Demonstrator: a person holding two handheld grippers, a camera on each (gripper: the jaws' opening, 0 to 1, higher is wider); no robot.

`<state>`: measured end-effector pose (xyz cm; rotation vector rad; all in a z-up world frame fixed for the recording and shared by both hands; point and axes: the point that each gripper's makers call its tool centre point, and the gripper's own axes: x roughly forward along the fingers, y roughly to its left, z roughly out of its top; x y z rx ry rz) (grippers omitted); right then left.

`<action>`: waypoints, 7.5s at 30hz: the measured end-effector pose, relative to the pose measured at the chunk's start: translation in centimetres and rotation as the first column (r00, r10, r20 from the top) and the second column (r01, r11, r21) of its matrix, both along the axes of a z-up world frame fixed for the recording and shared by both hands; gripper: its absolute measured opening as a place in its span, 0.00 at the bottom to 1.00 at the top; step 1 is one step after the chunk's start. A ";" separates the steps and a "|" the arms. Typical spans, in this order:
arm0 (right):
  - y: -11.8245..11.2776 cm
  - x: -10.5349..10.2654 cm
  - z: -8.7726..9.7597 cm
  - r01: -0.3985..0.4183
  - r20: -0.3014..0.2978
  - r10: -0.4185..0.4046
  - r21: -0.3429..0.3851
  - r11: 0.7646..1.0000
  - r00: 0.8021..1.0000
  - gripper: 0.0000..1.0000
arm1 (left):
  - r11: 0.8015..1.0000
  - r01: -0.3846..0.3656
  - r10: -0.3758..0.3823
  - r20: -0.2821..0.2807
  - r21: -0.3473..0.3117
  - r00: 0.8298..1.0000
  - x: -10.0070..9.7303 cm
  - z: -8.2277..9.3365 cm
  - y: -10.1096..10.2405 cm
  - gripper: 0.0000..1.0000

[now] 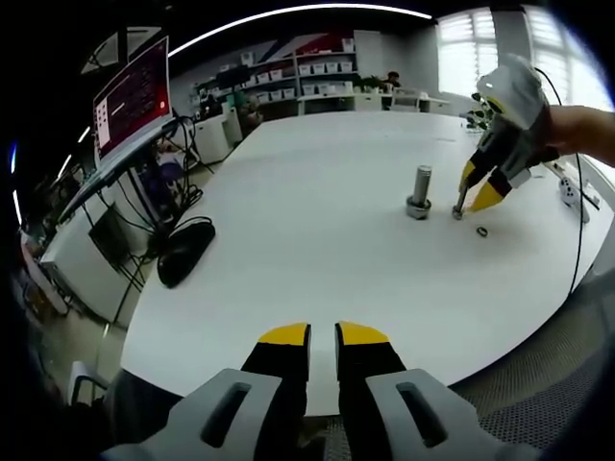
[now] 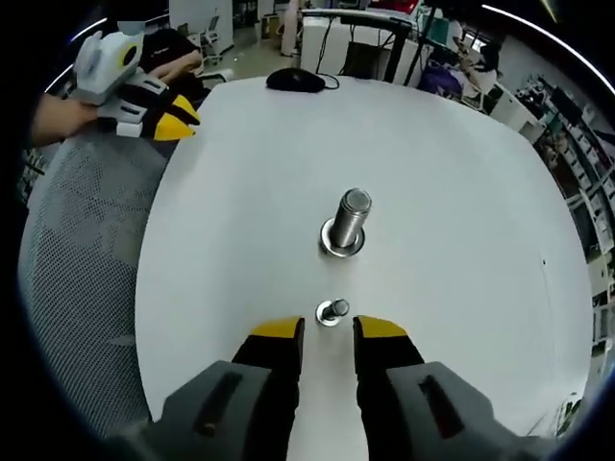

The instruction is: Place the washer onto the threaded stud by aligning its center hole with the stud, sliding it down to the base, and recovering from edge contact or off-axis alignment until the washer reaches the visible bottom stop.

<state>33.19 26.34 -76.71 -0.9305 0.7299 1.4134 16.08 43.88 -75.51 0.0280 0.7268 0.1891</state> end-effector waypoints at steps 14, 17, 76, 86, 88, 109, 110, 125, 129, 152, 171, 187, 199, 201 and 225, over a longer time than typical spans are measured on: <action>-0.9 -1.1 0.3 0.046 -0.035 -0.044 0.067 0.997 0.998 0.23 | 1.000 0.002 -0.002 -0.004 0.001 1.000 0.0 0.0 0.0 0.08; -1.4 -1.7 -0.2 0.052 -0.048 -0.049 0.063 0.997 0.998 0.23 | 1.000 0.002 -0.002 -0.003 0.001 1.000 0.0 -0.1 0.0 0.08; -1.9 -3.3 -3.0 0.020 -0.097 -0.027 -0.068 0.997 0.995 0.17 | 1.000 -0.001 0.001 -0.004 0.006 1.000 -0.1 0.0 0.1 0.08; -1.9 -3.2 -3.0 -0.017 -0.053 0.011 -0.109 0.994 0.999 0.14 | 1.000 -0.004 0.004 -0.002 0.006 1.000 -0.1 0.0 0.2 0.08; -1.9 -3.1 -3.0 -0.012 -0.059 0.006 -0.098 0.995 0.998 0.14 | 1.000 -0.006 0.006 -0.001 0.006 1.000 -0.1 0.0 0.2 0.08; -1.7 -2.2 0.5 0.063 -0.040 -0.062 0.014 0.998 0.997 0.14 | 1.000 -0.005 0.005 -0.001 0.007 1.000 -0.1 0.0 0.2 0.08; -1.7 -2.0 0.7 0.061 -0.034 -0.060 0.017 0.998 0.998 0.14 | 1.000 -0.005 0.005 -0.002 0.007 1.000 -0.1 0.0 0.2 0.08; 0.4 -0.3 3.2 0.054 0.013 -0.055 0.073 0.996 0.998 0.14 | 1.000 -0.007 0.007 -0.003 0.007 1.000 -0.1 0.0 0.2 0.08; 0.9 0.0 3.2 0.036 0.028 -0.037 0.065 0.997 0.999 0.14 | 1.000 -0.008 0.008 0.001 0.007 1.000 -0.1 0.1 0.2 0.08; 2.0 0.8 2.8 -0.090 0.052 0.093 -0.053 0.995 0.994 0.14 | 1.000 -0.012 0.012 0.003 0.003 1.000 -0.1 0.1 0.2 0.08; 1.8 0.9 -0.1 -0.191 0.066 0.208 -0.207 0.960 0.976 0.14 | 1.000 -0.011 0.011 0.009 0.000 1.000 -0.1 0.1 0.2 0.08; 1.6 0.8 -3.0 -0.195 0.011 0.203 -0.230 0.953 0.979 0.16 | 1.000 -0.008 0.008 0.007 -0.003 1.000 -0.1 0.1 0.2 0.08; -1.4 1.0 -0.2 -0.011 -0.022 0.009 -0.103 0.995 1.000 0.18 | 1.000 -0.006 0.006 0.000 0.001 1.000 -0.1 0.0 0.2 0.08; -1.6 0.9 1.4 0.032 -0.035 -0.033 -0.017 0.999 0.999 0.18 | 1.000 -0.005 0.005 0.002 0.002 1.000 -0.1 0.0 0.2 0.08; -13.5 -5.8 14.3 0.702 -0.432 -0.573 0.574 0.422 0.697 0.31 | 0.991 0.118 -0.115 0.053 -0.066 0.992 0.7 1.0 -2.8 0.08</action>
